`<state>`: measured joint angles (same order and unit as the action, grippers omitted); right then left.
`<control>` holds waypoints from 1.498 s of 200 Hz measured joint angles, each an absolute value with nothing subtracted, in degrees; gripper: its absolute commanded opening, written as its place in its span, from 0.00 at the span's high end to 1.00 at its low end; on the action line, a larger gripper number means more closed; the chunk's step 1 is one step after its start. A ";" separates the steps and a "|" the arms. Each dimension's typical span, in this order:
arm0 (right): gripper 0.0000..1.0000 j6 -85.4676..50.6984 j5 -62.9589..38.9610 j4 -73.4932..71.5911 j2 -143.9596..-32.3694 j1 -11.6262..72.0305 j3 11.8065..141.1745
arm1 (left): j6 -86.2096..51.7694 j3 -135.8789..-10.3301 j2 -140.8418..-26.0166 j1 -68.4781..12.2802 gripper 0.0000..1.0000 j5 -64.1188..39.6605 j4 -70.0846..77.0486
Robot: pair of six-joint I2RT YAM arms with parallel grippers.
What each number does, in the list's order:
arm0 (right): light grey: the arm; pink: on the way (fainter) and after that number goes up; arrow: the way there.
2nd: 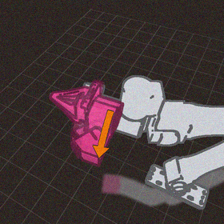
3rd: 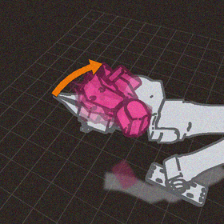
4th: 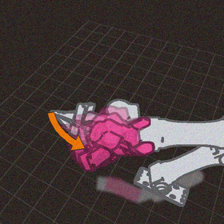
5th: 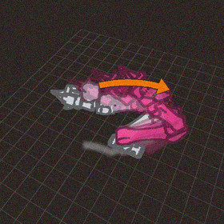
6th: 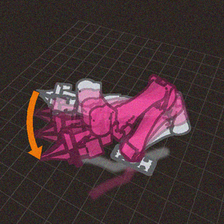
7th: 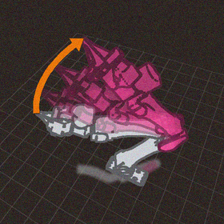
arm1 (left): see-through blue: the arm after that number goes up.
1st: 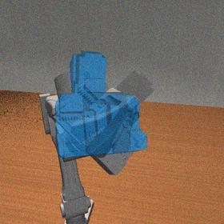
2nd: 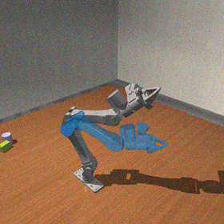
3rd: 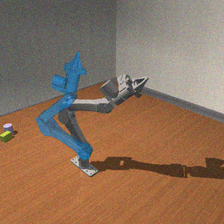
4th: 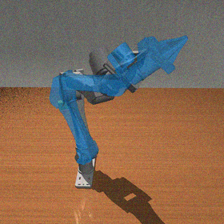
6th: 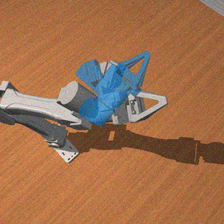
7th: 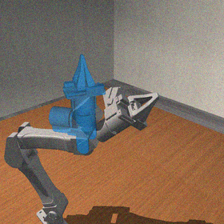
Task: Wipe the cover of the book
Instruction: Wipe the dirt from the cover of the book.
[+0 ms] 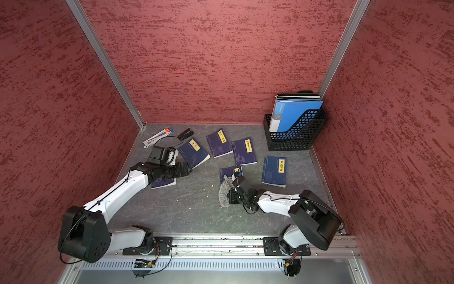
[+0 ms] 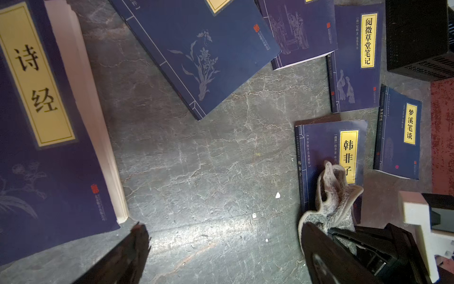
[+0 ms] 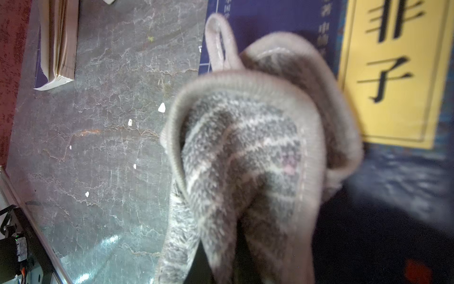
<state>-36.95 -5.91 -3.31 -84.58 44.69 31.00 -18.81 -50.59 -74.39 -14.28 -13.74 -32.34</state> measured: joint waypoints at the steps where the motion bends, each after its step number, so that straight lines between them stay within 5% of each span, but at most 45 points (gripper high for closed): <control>1: 0.92 -36.91 -5.89 -3.29 -84.73 44.64 31.14 | -18.81 -50.59 -74.43 -14.31 0.02 -13.72 -32.34; 85: 0.93 -27.90 -4.45 -2.66 -106.13 35.20 55.24 | -19.70 -50.59 -73.82 -15.84 0.02 -12.99 -32.12; 184: 0.91 -31.53 -3.75 -2.63 -89.54 41.60 36.32 | -19.70 -52.21 -75.77 -16.73 0.02 -12.80 -31.75; 264: 0.93 -26.96 -3.68 -1.43 -106.02 37.43 55.57 | -19.99 -52.21 -76.64 -18.26 0.02 -12.56 -31.64; 299: 0.93 -26.04 -4.01 -2.28 -105.78 36.75 54.57 | -20.14 -52.21 -75.77 -18.39 0.02 -12.03 -31.66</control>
